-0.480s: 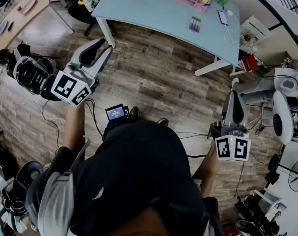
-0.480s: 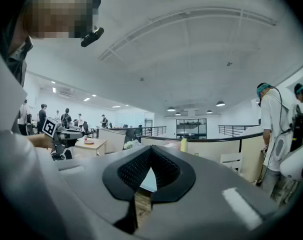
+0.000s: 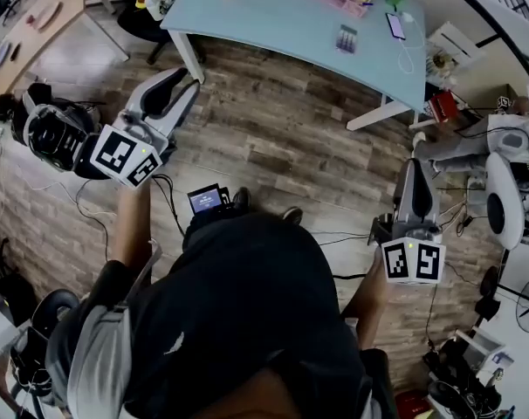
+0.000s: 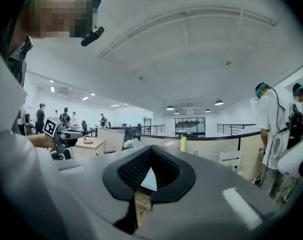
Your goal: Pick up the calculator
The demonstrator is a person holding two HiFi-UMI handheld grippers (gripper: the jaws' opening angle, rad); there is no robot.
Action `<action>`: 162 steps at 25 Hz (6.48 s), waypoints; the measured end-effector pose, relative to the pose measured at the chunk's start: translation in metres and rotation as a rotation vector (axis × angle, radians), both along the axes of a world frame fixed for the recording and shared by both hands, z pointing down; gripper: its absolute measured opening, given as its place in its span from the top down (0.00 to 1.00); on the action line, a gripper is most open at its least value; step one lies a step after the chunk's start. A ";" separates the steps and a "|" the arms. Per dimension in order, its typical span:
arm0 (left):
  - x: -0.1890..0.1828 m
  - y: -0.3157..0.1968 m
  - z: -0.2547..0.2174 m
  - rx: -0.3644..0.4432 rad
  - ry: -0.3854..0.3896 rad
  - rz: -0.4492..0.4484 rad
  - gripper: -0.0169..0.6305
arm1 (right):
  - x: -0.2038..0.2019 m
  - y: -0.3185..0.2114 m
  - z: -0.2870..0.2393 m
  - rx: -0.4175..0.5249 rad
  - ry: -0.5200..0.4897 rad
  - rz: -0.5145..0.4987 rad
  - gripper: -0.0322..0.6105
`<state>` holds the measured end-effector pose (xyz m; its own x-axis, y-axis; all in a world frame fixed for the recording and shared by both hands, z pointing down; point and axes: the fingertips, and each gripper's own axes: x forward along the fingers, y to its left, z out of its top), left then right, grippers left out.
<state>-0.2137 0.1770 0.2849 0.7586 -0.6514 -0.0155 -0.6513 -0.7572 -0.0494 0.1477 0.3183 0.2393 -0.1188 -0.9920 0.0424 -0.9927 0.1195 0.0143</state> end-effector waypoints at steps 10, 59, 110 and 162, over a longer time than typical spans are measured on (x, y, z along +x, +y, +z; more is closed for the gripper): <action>-0.013 -0.015 0.010 -0.017 0.010 0.046 0.73 | -0.024 -0.008 0.004 0.015 -0.020 0.015 0.95; 0.199 -0.085 -0.008 -0.060 -0.102 -0.096 0.73 | 0.166 -0.191 0.049 -0.004 -0.206 -0.254 0.90; 0.075 -0.385 0.051 -0.125 0.132 0.170 0.73 | 0.051 -0.451 0.133 -0.308 -0.125 0.036 0.82; 0.116 -0.425 0.138 -0.365 0.047 -0.078 0.73 | 0.142 -0.560 0.503 -1.071 -0.149 0.277 0.19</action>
